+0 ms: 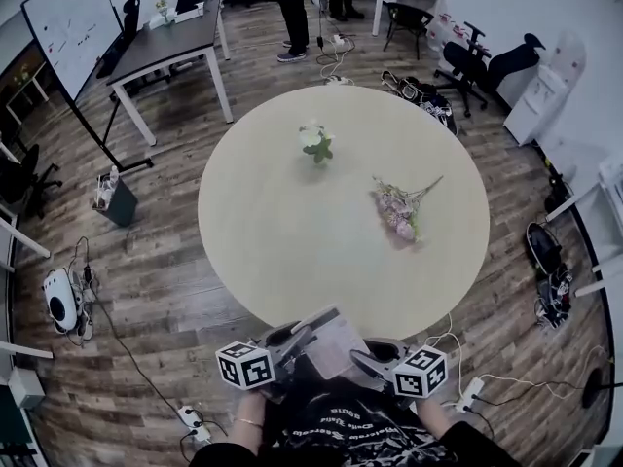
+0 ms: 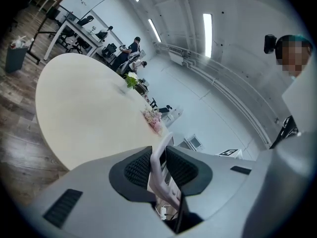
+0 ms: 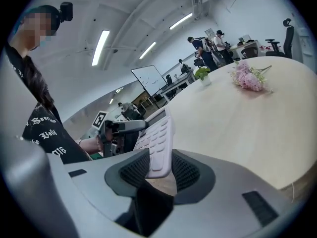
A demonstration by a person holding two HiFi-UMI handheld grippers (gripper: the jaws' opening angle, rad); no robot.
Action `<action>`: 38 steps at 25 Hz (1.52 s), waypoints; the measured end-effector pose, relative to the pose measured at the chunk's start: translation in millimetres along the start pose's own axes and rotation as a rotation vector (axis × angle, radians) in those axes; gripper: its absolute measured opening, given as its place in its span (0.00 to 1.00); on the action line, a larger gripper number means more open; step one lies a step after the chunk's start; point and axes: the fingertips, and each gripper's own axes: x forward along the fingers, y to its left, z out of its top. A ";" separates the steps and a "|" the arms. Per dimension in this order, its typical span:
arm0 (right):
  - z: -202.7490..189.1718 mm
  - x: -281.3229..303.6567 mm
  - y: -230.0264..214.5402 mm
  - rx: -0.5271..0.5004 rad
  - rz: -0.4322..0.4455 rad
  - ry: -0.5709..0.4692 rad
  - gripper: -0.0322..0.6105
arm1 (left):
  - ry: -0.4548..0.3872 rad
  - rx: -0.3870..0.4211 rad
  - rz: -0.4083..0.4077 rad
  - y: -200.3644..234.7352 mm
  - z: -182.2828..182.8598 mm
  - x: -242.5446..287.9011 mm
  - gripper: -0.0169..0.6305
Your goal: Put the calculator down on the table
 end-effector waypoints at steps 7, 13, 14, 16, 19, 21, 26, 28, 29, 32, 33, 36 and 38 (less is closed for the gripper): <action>39.8 53.4 -7.0 0.018 -0.014 0.006 0.28 | 0.025 0.022 -0.001 42.1 53.3 -0.9 0.18; 71.9 83.9 -6.2 0.000 -0.002 0.003 0.28 | -0.010 0.008 0.022 66.5 87.8 -8.2 0.18; 76.2 88.6 -6.3 -0.004 -0.001 0.004 0.28 | -0.017 0.007 0.028 70.0 92.7 -9.7 0.18; 83.8 96.6 -6.0 -0.016 -0.004 0.015 0.28 | -0.027 0.000 0.039 75.8 101.2 -12.8 0.18; 93.5 101.8 -6.5 -0.028 -0.005 0.019 0.29 | -0.046 -0.012 0.048 80.3 109.3 -15.0 0.18; 102.4 107.3 -9.0 -0.049 -0.006 0.020 0.29 | -0.065 -0.012 0.058 84.8 117.6 -15.1 0.18; 129.2 121.6 -13.5 -0.104 0.001 0.035 0.29 | -0.113 -0.002 0.079 94.0 143.1 -15.3 0.18; 141.1 125.4 -17.5 -0.127 0.003 0.040 0.29 | -0.131 0.010 0.090 95.7 154.2 -12.8 0.18; 148.1 127.8 -19.4 -0.136 0.006 0.040 0.29 | -0.140 0.017 0.096 96.7 161.0 -11.7 0.18; 171.5 139.2 -21.5 -0.156 0.013 0.033 0.29 | -0.166 0.034 0.114 102.4 185.2 -12.1 0.18; 178.9 144.1 -21.8 -0.162 0.014 0.031 0.29 | -0.171 0.039 0.120 105.3 193.3 -12.9 0.18; 198.6 159.8 -26.9 -0.170 0.021 0.024 0.29 | -0.190 0.051 0.139 116.8 214.1 -12.2 0.18; 207.8 169.0 -33.7 -0.160 0.033 0.024 0.29 | -0.194 0.071 0.149 124.2 224.1 -8.4 0.18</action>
